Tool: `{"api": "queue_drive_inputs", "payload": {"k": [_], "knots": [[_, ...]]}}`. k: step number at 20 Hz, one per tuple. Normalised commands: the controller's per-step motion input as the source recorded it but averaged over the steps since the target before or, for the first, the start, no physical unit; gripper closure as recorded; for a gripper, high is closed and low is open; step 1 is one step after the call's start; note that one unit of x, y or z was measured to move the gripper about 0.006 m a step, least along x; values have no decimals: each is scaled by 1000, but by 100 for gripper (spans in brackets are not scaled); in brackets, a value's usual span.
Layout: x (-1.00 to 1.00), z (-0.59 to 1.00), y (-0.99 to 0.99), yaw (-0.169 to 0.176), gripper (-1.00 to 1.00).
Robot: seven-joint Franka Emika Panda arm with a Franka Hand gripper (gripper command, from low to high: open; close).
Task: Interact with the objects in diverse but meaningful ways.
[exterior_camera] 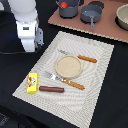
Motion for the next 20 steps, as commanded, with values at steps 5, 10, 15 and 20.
{"api": "queue_drive_inputs", "payload": {"k": [5,10,15,20], "knots": [[471,1000,366,-22,100],[711,1000,531,-12,100],[783,859,597,-1,100],[790,652,610,0,100]]}}
